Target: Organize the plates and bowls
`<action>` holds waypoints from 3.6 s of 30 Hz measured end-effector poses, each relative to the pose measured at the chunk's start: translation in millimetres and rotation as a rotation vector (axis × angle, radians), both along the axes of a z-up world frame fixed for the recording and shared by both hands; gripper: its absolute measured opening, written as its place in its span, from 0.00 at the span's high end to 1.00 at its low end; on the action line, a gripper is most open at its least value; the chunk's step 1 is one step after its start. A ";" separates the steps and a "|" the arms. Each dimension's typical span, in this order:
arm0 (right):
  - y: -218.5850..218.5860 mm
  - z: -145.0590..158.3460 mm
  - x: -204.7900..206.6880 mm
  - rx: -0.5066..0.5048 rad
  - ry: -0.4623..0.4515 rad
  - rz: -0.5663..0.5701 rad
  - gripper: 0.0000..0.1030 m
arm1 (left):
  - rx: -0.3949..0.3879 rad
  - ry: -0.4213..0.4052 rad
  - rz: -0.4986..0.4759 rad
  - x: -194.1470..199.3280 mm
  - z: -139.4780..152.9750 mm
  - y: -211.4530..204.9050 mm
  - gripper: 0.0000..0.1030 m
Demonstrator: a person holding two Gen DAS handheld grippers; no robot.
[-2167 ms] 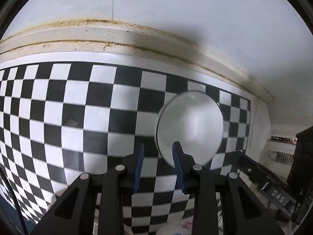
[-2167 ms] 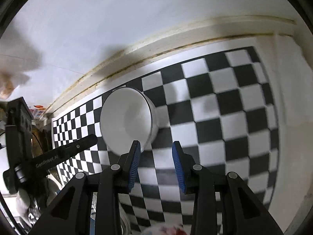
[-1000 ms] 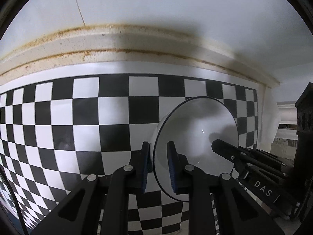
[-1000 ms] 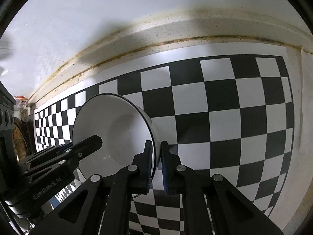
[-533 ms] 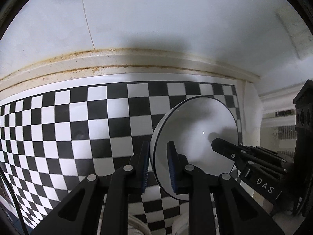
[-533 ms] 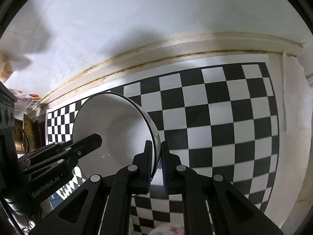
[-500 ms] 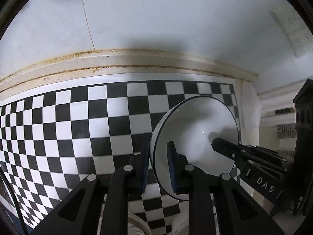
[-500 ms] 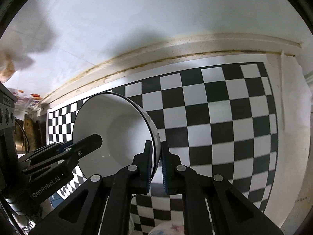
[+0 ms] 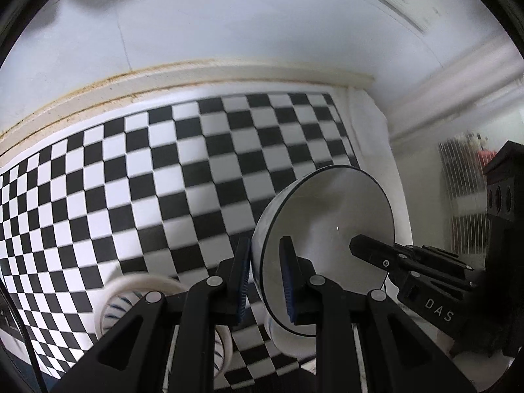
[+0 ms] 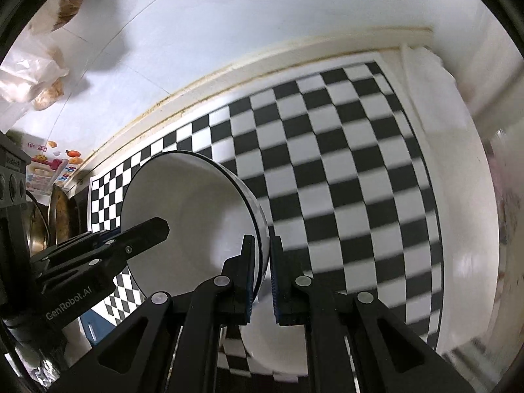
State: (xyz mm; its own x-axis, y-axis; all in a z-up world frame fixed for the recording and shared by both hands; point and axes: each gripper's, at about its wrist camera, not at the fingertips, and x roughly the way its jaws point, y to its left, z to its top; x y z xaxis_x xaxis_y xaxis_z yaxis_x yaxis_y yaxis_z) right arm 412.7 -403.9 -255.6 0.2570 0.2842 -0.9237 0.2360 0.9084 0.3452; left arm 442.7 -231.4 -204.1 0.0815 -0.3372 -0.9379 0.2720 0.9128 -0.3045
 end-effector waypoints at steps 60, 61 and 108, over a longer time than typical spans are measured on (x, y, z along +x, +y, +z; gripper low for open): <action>-4.3 -49.9 -124.0 -0.061 0.116 -0.005 0.84 | 0.147 0.012 -0.078 -114.5 -32.2 -22.5 0.84; -2.6 -42.7 -127.7 -0.071 0.104 -0.001 0.84 | 0.148 -0.008 -0.075 -119.3 -23.4 -18.6 0.84; 7.7 63.6 -200.4 -0.134 -0.124 -0.057 0.17 | 0.078 -0.110 0.037 -139.3 38.2 26.5 0.15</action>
